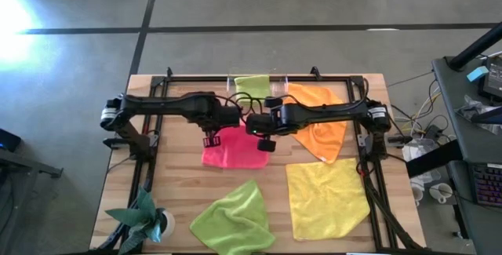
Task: Fold microfiber towels
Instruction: Fold the pink microfiber towel
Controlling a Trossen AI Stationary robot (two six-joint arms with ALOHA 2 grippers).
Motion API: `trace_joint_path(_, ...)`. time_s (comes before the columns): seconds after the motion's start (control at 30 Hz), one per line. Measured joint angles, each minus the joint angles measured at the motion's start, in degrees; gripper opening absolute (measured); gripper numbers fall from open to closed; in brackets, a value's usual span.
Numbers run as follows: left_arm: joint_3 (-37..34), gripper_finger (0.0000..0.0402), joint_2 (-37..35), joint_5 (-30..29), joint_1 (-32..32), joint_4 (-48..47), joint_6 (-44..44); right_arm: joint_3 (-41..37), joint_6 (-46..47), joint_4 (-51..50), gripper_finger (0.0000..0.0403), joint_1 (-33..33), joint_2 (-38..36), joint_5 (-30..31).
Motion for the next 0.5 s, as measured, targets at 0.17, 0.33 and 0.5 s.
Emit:
trace_joint_path(0.17,-6.2,0.0000,-1.6,-0.7,0.0,5.6,1.7,-0.5,-0.4,0.7,0.0008,0.0,1.1,-1.6)
trace_joint_path(0.33,-11.7,0.0000,-4.2,-0.3,-0.2,13.2,3.0,-2.7,2.0,1.6,0.0008,0.4,1.9,-3.2)
trace_joint_path(0.5,-16.7,0.0000,-5.3,4.4,-0.5,16.7,3.0,-6.3,4.8,5.7,0.0008,1.5,2.0,-6.6)
